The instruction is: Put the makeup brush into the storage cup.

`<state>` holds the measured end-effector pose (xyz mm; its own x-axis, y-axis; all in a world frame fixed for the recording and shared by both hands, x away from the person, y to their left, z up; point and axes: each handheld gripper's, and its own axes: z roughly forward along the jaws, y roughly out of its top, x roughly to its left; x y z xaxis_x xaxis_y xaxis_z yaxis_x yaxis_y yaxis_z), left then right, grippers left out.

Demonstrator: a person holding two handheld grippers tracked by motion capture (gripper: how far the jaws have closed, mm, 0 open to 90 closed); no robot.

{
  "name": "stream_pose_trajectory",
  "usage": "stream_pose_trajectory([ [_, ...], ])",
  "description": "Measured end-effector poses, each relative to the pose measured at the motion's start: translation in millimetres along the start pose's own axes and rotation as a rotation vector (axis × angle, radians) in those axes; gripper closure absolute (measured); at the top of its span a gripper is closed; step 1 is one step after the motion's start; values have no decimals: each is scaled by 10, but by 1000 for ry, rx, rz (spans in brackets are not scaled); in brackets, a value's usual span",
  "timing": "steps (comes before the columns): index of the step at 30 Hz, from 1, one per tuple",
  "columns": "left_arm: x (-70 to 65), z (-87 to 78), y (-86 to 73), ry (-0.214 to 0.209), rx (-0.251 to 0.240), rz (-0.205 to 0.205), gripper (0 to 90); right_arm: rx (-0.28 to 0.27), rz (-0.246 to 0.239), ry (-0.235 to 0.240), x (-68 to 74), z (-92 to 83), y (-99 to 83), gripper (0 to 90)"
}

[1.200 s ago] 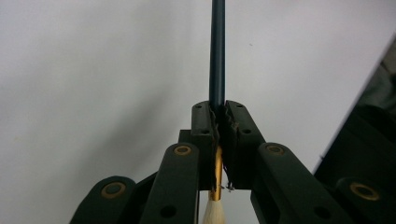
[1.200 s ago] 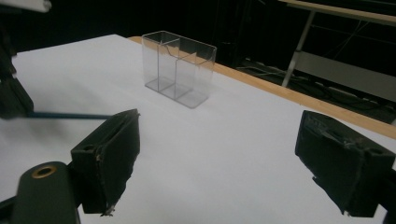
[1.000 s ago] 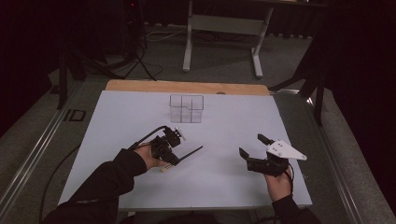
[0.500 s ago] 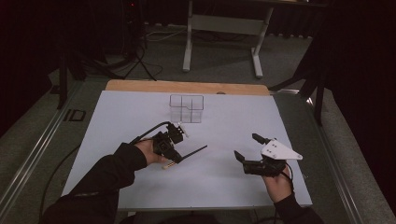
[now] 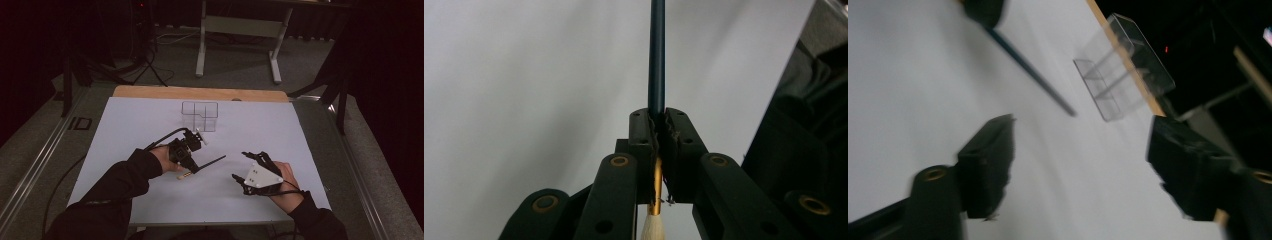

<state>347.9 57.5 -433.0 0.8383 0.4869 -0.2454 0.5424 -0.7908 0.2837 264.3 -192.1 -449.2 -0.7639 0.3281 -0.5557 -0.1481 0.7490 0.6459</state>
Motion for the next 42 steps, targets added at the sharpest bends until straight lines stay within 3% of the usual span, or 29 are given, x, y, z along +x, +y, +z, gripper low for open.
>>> stream_pose_trajectory([
  [6, -26, -3, 60, -2, 0, 10, 836, 43, -179, -16, 158, 132, 70, 427],
  [8, -42, -6, 79, -3, 2, 18, 836, 53, -259, -27, 201, 165, 86, 465],
  [13, -53, 1, 101, -3, 18, 18, 837, 75, -395, -89, 330, 249, 112, 577],
  [19, -65, -5, 121, -15, 11, 3, 837, 113, -565, -158, 424, 340, 94, 637],
  [28, -114, 30, 199, -15, 27, 23, 836, 110, -772, -212, 622, 456, 161, 686],
  [33, -130, 39, 221, -18, 27, 23, 836, 120, -831, -232, 688, 514, 186, 704],
  [42, -138, 41, 215, -23, 25, 15, 836, 156, -851, -259, 654, 588, 171, 717],
])
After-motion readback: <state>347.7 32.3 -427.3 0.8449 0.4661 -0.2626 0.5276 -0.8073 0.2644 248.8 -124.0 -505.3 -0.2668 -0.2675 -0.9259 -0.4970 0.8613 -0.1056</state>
